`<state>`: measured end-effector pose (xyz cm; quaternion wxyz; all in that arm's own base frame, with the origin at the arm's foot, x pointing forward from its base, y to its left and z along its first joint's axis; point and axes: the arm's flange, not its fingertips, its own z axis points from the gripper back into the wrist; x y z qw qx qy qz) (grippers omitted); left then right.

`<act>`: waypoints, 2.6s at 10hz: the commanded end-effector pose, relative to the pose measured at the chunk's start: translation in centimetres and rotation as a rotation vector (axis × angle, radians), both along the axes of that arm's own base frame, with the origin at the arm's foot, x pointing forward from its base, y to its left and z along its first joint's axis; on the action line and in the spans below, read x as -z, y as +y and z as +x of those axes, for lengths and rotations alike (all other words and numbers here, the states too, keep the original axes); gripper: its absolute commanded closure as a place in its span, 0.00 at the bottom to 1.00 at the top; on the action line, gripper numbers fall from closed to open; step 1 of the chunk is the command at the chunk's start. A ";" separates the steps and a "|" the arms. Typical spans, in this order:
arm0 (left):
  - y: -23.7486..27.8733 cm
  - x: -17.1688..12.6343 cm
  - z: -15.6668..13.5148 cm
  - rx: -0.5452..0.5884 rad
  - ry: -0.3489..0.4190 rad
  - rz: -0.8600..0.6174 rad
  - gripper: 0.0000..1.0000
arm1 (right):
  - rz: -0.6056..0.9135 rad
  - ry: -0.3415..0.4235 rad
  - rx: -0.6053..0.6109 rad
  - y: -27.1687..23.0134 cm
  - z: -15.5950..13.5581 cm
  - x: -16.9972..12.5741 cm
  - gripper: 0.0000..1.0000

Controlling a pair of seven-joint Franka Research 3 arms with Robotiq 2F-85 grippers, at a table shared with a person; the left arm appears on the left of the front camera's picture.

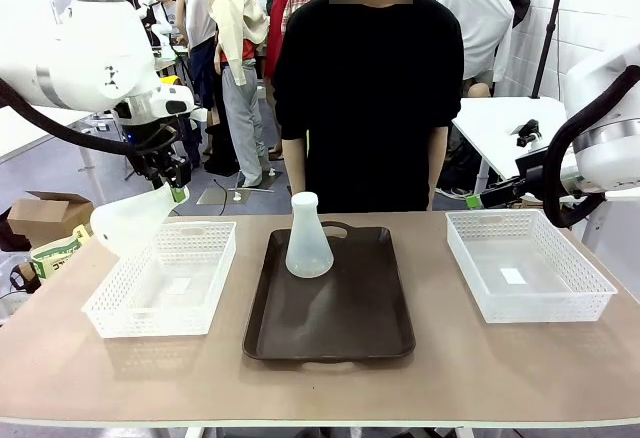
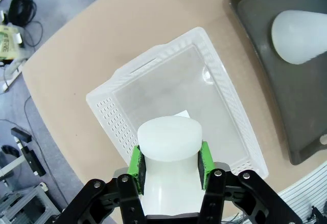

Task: Prepare the laboratory tools.
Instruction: Place the picked Big flask upright in the Handle tray as directed by the person.

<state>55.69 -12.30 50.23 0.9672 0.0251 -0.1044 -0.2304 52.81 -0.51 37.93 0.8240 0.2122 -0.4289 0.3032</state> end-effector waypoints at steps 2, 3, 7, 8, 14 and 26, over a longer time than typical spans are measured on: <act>0.7 -0.6 -1.6 0.021 -0.066 -0.061 1.00 | -0.005 0.002 -0.003 -0.1 0.0 0.0 0.00; 0.6 -0.6 -1.9 0.023 -0.064 -0.066 1.00 | -0.005 0.002 -0.003 -0.1 0.0 0.0 0.00; 0.1 -1.0 -1.4 0.003 -0.048 -0.045 1.00 | -0.005 0.002 -0.003 -0.1 0.0 0.0 0.00; 0.1 -1.0 -1.4 0.003 -0.048 -0.045 1.00 | -0.005 0.002 -0.003 -0.1 0.0 0.0 0.00; 0.1 -1.0 -1.4 0.003 -0.048 -0.045 1.00 | -0.005 0.002 -0.003 -0.1 0.0 0.0 0.00; -1.8 -4.9 -4.9 0.397 -0.438 -0.337 1.00 | -0.005 0.002 -0.003 -0.1 0.0 0.0 0.00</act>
